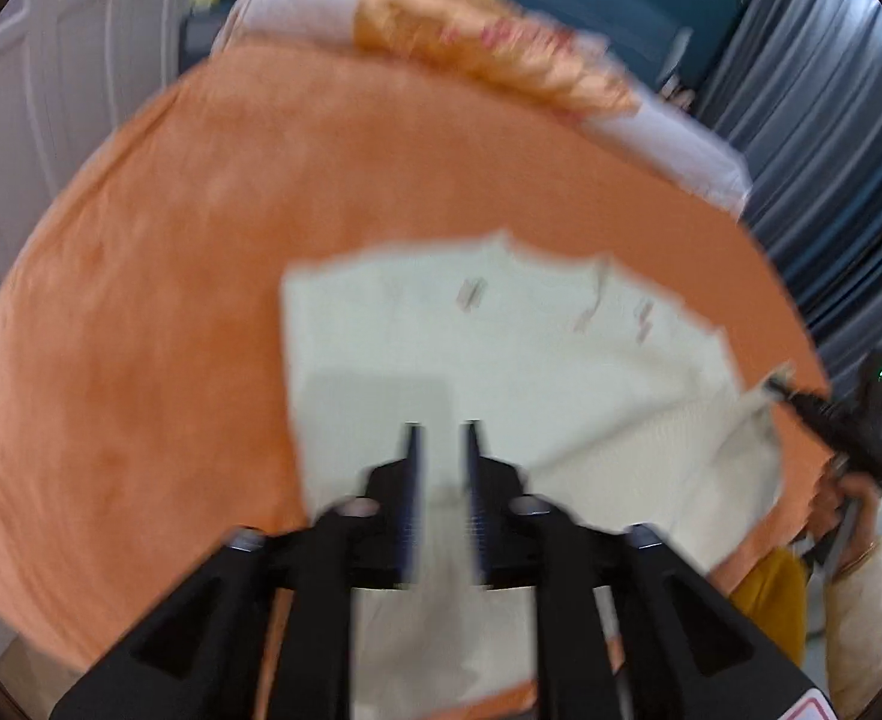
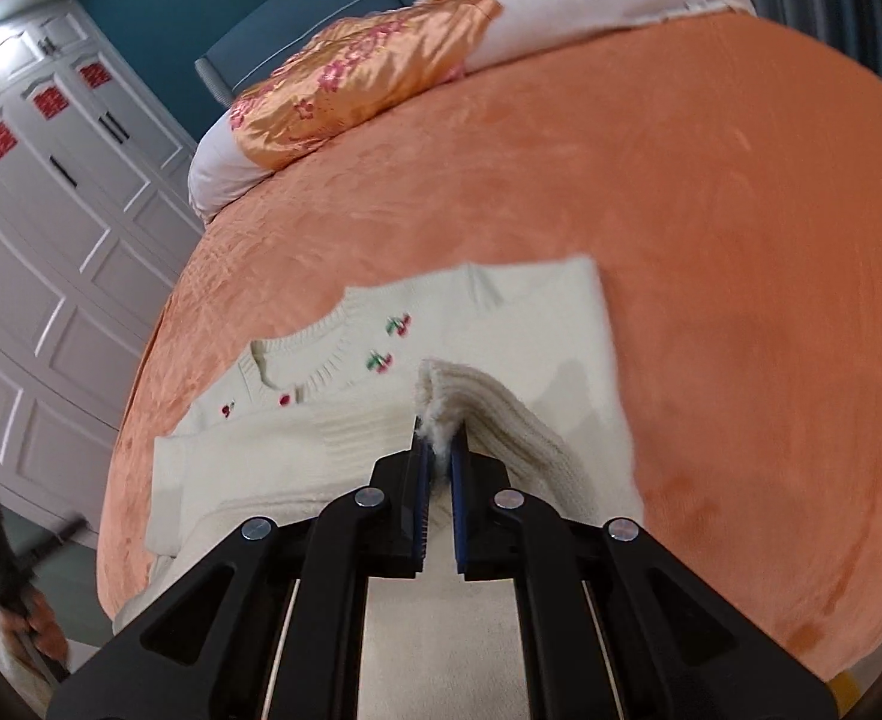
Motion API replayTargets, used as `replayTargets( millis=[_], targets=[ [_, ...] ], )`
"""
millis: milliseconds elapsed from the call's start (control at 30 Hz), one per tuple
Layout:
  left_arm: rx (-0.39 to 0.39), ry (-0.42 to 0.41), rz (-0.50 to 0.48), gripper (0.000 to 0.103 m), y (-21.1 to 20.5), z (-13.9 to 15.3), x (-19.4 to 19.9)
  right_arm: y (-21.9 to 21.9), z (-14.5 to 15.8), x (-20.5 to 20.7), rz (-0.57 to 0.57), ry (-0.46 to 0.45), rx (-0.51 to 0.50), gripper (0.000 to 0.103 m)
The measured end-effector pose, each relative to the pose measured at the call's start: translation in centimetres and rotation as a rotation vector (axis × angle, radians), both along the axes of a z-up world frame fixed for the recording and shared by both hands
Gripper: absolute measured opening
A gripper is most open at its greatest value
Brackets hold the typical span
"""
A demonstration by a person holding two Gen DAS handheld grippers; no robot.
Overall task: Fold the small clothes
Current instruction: 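Grasp the ribbed hem with both grippers and fold it toward the collar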
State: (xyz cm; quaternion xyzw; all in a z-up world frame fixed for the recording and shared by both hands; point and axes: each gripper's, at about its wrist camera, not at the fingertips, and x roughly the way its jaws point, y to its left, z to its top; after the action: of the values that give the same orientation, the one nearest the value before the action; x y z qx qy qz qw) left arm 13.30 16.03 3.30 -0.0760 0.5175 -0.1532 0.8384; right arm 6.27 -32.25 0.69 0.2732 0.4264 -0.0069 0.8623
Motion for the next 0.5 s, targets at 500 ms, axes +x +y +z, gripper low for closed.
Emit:
replayTargets(
  millis=[500],
  targets=[
    [-0.15, 0.2, -0.028, 0.012, -1.4, -7.6, -4.5, 0.4, 0.2, -8.1, -0.035, -0.034, 0.016, 0.005]
  ],
)
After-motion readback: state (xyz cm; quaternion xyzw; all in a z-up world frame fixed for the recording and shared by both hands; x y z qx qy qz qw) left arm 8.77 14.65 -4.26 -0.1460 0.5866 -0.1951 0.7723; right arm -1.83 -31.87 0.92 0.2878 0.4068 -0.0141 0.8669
